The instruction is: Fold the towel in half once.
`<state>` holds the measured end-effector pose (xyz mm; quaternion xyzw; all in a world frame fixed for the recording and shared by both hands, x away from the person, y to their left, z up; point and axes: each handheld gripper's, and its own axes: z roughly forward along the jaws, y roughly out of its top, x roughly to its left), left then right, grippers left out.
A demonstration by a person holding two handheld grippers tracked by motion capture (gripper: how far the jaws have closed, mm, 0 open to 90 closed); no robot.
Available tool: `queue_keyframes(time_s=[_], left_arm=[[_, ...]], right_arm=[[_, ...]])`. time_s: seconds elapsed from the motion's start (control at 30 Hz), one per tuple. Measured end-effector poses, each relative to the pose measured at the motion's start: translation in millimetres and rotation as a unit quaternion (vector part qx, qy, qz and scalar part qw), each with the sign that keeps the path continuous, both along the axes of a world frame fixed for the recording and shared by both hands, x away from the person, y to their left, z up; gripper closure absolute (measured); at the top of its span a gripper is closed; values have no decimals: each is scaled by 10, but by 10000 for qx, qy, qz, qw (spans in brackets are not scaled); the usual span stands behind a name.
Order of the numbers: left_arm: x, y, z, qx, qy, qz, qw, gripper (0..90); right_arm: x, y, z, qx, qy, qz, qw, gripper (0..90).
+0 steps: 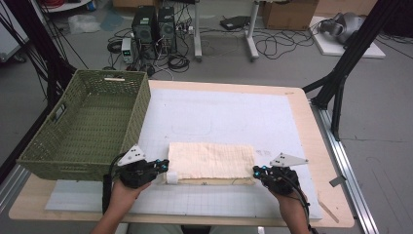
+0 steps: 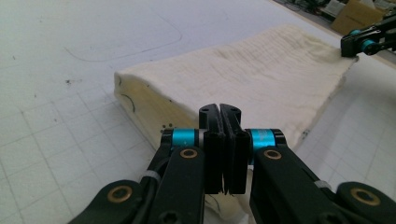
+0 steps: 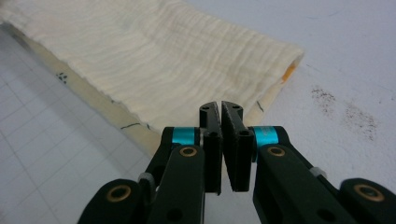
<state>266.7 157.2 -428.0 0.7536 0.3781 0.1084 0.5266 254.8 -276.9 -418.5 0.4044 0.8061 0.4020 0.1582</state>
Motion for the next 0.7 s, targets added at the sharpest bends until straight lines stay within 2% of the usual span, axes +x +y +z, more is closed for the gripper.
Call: queue_keyframes(time_s=[0.13, 0.23, 0.27, 0.3, 0.33, 0.43, 0.57, 0.63, 0.7], left_arm=[[17, -6, -57, 151, 252, -44, 9996, 875], [20, -57, -109, 477, 352, -39, 9982, 871], [22, -65, -118, 517, 366, 9, 9980, 849], [27, -71, -126, 544, 402, 113, 9976, 790], [37, -70, -127, 527, 417, 199, 9975, 696], [30, -54, -81, 466, 234, 344, 9980, 623], [61, -53, -20, 322, -4, 350, 9989, 622], [115, -71, 2, 262, -28, 336, 9991, 632], [189, -104, 20, 256, -44, 306, 9992, 646]], right_arm=[[-59, -16, -13, -74, 172, 19, 9998, 868], [-79, 24, -85, -355, 332, 42, 9988, 861], [-68, 38, -116, -491, 374, 36, 9981, 825], [-57, 41, -131, -513, 424, 6, 9978, 783], [-48, 35, -141, -481, 436, -66, 9979, 756], [-49, -9, -89, -135, 289, -191, 9993, 696], [-33, -31, -9, 278, -40, -253, 9993, 649], [9, -14, 13, 388, -169, -247, 9988, 640], [85, 17, 16, 338, -225, -242, 9989, 630]])
